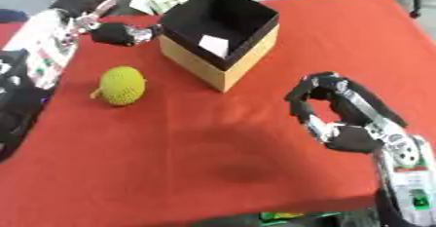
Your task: Pick up objects on the table and place them in the box.
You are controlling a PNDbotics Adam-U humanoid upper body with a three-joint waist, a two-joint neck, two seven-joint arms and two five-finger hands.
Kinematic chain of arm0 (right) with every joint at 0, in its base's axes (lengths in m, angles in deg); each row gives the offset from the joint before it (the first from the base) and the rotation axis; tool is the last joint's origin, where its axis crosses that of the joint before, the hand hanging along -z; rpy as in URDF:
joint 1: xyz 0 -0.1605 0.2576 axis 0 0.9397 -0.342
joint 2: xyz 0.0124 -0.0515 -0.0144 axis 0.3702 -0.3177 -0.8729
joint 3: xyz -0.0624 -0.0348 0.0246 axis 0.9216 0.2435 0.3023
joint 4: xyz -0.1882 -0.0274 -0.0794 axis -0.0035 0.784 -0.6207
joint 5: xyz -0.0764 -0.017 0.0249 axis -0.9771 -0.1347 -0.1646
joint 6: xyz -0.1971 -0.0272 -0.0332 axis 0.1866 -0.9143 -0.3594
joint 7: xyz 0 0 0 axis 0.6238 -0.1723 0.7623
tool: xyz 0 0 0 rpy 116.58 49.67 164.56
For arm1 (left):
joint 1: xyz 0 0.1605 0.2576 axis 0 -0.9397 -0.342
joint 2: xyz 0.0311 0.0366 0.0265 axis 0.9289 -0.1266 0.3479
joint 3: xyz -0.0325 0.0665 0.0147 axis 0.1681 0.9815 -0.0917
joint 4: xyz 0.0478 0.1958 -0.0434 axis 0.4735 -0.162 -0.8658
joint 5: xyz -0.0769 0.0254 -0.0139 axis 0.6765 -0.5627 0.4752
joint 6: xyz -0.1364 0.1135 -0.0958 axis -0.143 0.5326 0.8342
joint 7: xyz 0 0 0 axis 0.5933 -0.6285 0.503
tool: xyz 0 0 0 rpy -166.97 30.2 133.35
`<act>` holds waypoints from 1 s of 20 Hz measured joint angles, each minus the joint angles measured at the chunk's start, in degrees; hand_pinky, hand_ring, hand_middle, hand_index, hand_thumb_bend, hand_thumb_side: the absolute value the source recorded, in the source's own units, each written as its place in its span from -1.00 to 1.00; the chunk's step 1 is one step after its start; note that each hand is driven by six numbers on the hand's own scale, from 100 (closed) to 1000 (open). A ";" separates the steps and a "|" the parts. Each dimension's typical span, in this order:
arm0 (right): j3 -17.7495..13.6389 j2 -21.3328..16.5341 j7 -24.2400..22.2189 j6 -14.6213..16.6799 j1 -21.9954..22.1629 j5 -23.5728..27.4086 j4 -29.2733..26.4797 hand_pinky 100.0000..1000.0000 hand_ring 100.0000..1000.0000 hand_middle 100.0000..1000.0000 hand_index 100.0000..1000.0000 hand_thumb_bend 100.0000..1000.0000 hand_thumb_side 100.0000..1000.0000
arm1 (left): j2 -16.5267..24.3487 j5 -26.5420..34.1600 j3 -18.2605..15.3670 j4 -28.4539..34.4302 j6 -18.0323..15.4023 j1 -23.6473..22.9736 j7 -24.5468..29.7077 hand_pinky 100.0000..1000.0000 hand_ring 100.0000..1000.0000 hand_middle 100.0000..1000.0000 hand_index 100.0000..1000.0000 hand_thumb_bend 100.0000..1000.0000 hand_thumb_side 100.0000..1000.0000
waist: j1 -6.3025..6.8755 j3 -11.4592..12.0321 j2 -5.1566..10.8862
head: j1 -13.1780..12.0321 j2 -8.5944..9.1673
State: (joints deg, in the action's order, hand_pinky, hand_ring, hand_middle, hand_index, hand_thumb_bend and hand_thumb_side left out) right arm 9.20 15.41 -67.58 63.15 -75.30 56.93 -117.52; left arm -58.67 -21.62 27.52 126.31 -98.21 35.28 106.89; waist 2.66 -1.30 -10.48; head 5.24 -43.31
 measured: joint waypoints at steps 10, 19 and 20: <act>-0.01 -0.02 0.19 -0.24 -0.01 -0.25 0.01 -0.02 -0.14 -0.15 0.21 -1.00 -0.18 | 4.01 2.77 4.68 1.28 -3.72 -2.10 13.35 0.41 0.58 0.70 0.94 0.16 0.78 | 0.40 0.11 0.22 | 0.43 -0.02; -0.01 -0.02 0.21 -0.25 -0.01 -0.26 0.01 -0.02 -0.14 -0.15 0.21 -1.00 -0.18 | 0.59 -2.82 5.84 -5.40 -6.70 -2.20 14.39 0.40 0.57 0.68 0.93 0.13 0.70 | -0.05 -0.10 0.22 | 0.38 -0.02; -0.01 -0.02 0.22 -0.24 0.00 -0.26 0.01 -0.02 -0.14 -0.15 0.21 -1.00 -0.18 | 0.23 -3.63 5.75 -6.20 -6.80 -2.39 14.13 0.40 0.57 0.68 0.93 0.12 0.69 | -0.09 -0.11 0.22 | 0.37 -0.02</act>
State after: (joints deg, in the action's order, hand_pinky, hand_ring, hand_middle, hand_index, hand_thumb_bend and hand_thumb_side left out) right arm 9.19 15.39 -67.36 62.91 -75.30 56.68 -117.51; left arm -58.44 -25.25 33.27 120.12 -105.02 32.89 121.03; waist 2.58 -1.41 -10.26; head 5.61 -43.33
